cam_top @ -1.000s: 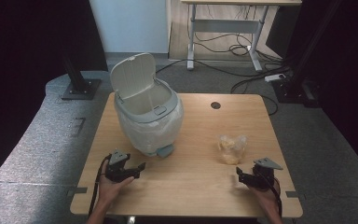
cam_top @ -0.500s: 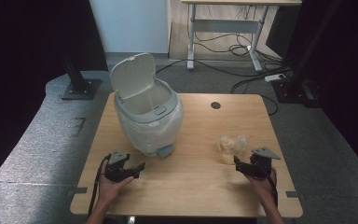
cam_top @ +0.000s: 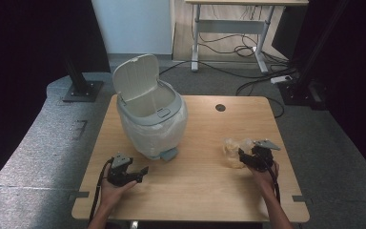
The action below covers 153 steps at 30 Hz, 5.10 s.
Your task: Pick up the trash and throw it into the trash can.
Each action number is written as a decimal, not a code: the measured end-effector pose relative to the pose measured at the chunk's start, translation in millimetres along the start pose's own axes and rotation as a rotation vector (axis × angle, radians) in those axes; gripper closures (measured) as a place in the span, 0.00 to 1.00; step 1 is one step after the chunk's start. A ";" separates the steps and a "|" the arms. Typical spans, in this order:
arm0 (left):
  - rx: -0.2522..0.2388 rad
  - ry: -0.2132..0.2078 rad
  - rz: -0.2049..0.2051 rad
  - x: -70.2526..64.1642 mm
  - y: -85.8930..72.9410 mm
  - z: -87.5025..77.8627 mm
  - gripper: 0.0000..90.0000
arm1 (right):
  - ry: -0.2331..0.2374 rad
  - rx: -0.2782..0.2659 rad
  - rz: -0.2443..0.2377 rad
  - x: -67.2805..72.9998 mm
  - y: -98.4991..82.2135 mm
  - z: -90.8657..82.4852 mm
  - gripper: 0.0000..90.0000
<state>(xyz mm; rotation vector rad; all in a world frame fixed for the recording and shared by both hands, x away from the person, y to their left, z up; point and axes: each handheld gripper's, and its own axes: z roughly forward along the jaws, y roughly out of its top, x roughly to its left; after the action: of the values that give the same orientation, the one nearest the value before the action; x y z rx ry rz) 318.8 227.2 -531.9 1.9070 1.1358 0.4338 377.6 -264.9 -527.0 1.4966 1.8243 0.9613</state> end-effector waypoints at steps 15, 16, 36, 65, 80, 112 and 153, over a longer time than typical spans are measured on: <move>0.008 -0.001 -0.004 -0.7 -0.5 0.2 0.22 | 0.083 0.021 0.062 -12.0 -11.6 8.3 0.81; 0.006 -0.001 -0.004 -0.6 -0.5 0.0 0.22 | 0.094 0.026 0.048 -12.0 -11.2 6.9 0.84; -0.002 0.010 -0.017 5.6 -2.8 -2.2 0.23 | 0.208 -0.083 0.046 -12.0 1.6 -29.3 0.89; 0.010 0.012 -0.012 5.8 -4.4 0.1 0.23 | 0.321 -0.226 0.049 3.3 35.7 -73.5 0.89; 0.021 0.006 -0.019 4.7 -5.2 2.0 0.23 | 0.357 -0.257 0.029 19.4 48.5 -80.2 0.89; 0.022 -0.011 -0.030 5.6 -5.3 2.2 0.23 | 0.432 -0.335 0.041 42.0 109.1 -101.6 0.89; 0.019 -0.010 -0.028 5.8 -5.7 2.1 0.24 | 0.470 -0.398 0.016 74.2 169.0 -116.3 0.89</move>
<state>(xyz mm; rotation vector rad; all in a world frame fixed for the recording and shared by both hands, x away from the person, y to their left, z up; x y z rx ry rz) 320.1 232.4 -538.4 1.9050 1.1627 0.3985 363.5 -193.0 -321.4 1.1015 1.7776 1.6803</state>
